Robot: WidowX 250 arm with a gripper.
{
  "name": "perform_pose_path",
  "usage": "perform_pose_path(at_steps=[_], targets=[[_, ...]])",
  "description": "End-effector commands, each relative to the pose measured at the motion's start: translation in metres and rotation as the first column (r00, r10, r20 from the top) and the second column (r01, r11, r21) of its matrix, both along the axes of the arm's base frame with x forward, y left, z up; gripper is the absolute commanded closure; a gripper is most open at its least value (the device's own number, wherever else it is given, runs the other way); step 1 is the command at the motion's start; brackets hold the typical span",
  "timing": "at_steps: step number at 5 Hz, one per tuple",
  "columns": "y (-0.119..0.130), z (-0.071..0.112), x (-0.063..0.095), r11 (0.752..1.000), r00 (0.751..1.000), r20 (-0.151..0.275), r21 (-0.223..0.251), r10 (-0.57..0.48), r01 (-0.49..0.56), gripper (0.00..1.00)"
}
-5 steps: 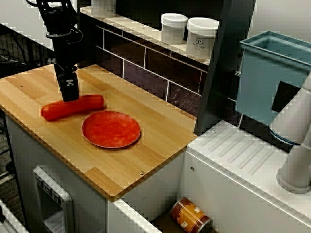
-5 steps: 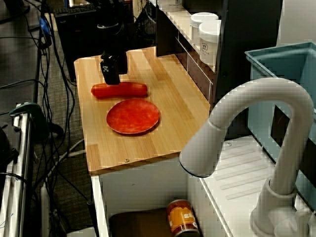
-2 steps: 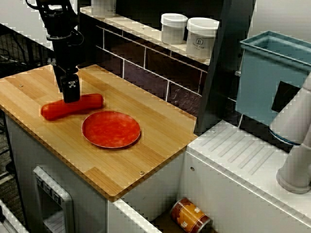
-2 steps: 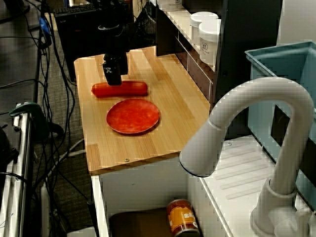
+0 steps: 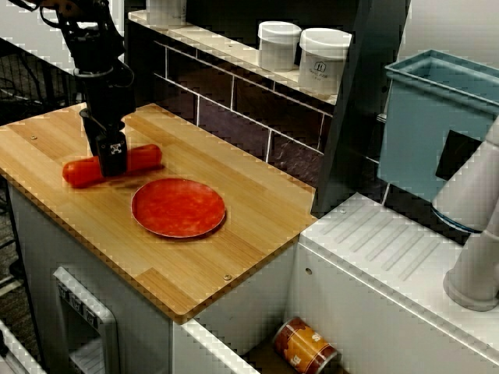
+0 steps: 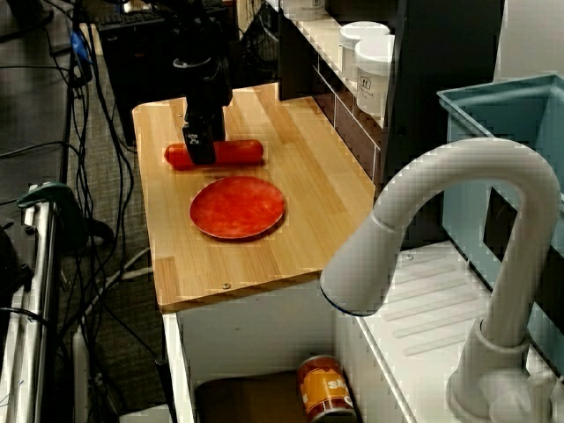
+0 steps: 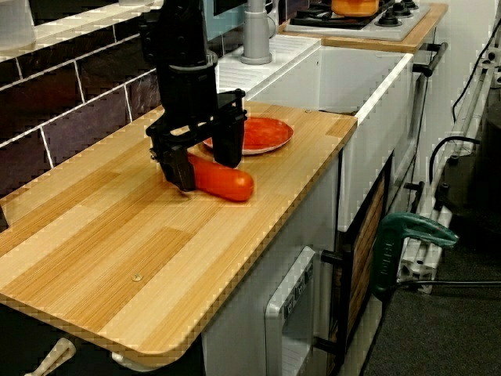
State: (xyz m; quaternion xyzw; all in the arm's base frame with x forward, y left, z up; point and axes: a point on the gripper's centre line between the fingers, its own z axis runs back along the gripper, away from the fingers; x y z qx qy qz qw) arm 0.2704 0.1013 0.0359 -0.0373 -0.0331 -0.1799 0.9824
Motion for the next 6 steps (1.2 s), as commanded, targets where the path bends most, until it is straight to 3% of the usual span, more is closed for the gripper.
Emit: perform_pose_path(at_steps=[1, 2, 4, 5, 6], targets=[[0.001, 0.000, -0.005, 1.000, 1.000, 0.011, 0.002, 0.016, -0.016, 0.00], [0.001, 0.001, -0.005, 1.000, 1.000, 0.017, 0.006, 0.002, -0.003, 1.00], [0.003, 0.015, -0.011, 0.998, 0.999, 0.010, -0.033, -0.044, 0.045, 1.00], [-0.012, 0.045, -0.017, 0.984, 0.984, 0.051, -0.032, -0.172, 0.174, 1.00], [-0.022, 0.064, -0.021, 0.954, 0.951, 0.074, 0.016, -0.299, 0.298, 1.00]])
